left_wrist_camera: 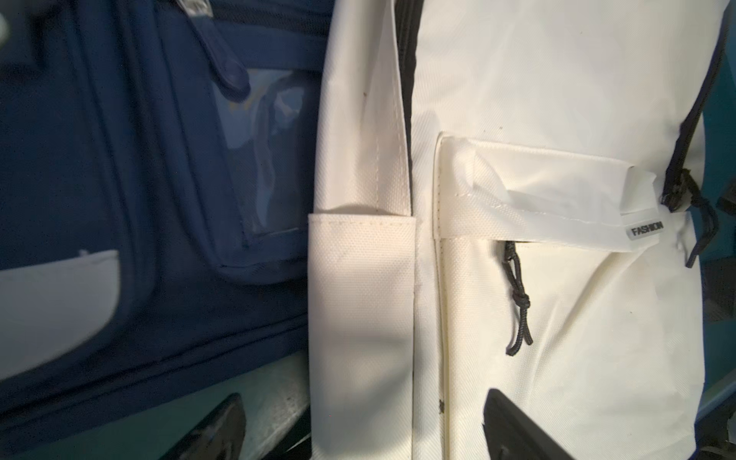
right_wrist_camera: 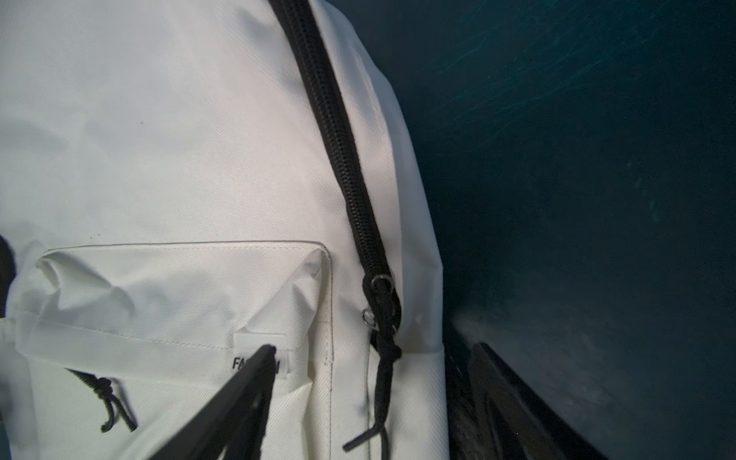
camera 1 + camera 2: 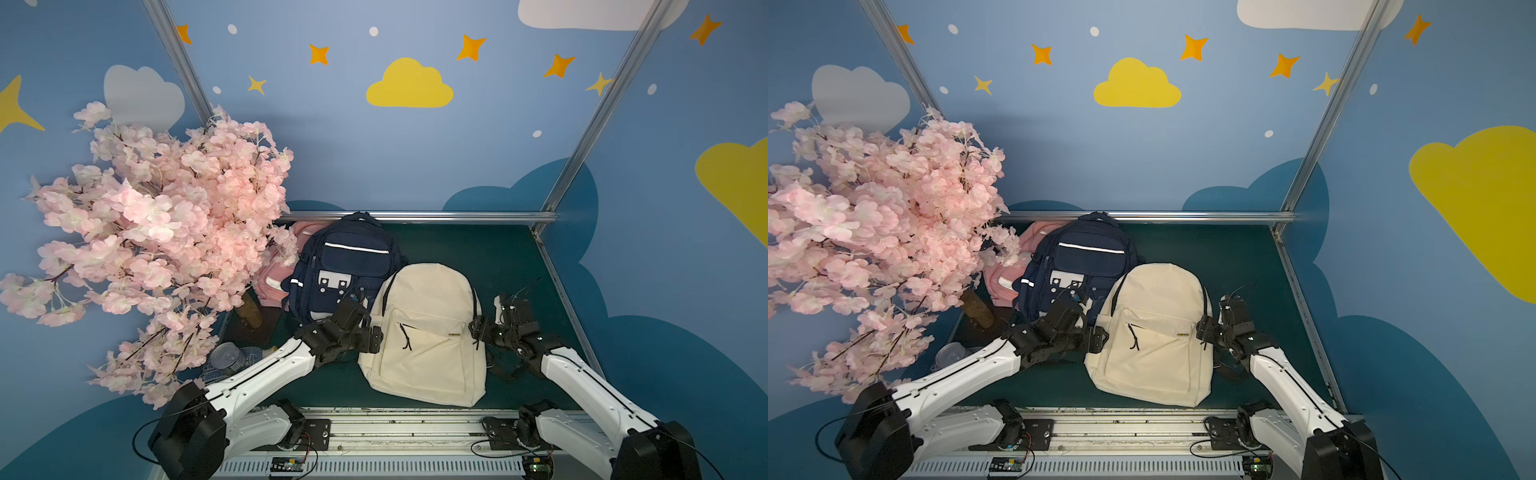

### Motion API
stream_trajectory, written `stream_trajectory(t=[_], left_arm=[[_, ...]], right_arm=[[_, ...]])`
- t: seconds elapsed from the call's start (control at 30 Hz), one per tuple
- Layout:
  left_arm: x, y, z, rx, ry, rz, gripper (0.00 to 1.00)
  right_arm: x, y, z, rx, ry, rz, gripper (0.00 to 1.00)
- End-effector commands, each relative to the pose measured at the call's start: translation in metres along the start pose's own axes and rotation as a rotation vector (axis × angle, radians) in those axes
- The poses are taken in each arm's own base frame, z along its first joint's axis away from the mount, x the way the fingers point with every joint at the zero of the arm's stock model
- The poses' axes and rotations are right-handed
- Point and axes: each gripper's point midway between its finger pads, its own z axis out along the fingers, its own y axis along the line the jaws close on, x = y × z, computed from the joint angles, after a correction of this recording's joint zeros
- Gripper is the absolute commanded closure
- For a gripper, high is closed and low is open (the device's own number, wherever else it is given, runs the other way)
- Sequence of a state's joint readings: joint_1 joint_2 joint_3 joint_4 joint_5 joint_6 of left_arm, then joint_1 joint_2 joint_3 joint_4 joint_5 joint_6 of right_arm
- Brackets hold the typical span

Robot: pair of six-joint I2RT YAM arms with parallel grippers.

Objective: Zip up the backpack
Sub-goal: Pick up the backpack from the center of the board.

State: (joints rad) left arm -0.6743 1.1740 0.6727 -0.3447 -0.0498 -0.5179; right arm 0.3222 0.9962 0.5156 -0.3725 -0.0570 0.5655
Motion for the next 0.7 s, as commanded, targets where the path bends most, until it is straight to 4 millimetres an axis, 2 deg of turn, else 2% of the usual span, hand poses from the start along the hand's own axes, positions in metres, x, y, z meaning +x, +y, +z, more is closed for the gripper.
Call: stream_trajectory(t=[0.0, 0.13, 0.23, 0.3, 0.33, 0.4, 0.47, 0.6, 0.67], left_arm=[[-0.001, -0.015, 0.015, 0.081, 0.018, -0.039, 0.11], [0.01, -0.023, 0.034, 0.119, 0.093, -0.072, 0.28], [0.01, -0.034, 0.045, 0.152, 0.134, -0.076, 0.43], [0.004, -0.048, 0.048, 0.181, 0.142, -0.067, 0.55], [0.0, -0.055, 0.049, 0.192, 0.14, -0.06, 0.6], [-0.013, -0.077, 0.047, 0.222, 0.118, -0.035, 0.69], [-0.026, -0.098, 0.046, 0.244, 0.098, -0.006, 0.78], [-0.059, -0.137, 0.052, 0.283, 0.053, 0.033, 0.87], [-0.08, -0.155, 0.062, 0.307, 0.003, 0.043, 0.91]], right_arm=[[0.034, -0.005, 0.009, -0.034, 0.113, 0.051, 0.22], [0.04, 0.002, 0.021, -0.091, 0.137, 0.091, 0.29], [0.031, 0.006, 0.023, -0.087, 0.133, 0.094, 0.47], [0.021, 0.001, 0.024, -0.042, 0.107, 0.082, 0.62], [0.016, -0.002, 0.024, -0.025, 0.101, 0.086, 0.66], [0.0, -0.005, 0.02, -0.02, 0.085, 0.099, 0.8], [-0.021, -0.009, 0.015, -0.018, 0.045, 0.115, 0.87], [-0.068, -0.025, 0.0, 0.022, -0.069, 0.167, 0.91], [-0.104, -0.037, -0.006, -0.002, -0.12, 0.268, 0.93]])
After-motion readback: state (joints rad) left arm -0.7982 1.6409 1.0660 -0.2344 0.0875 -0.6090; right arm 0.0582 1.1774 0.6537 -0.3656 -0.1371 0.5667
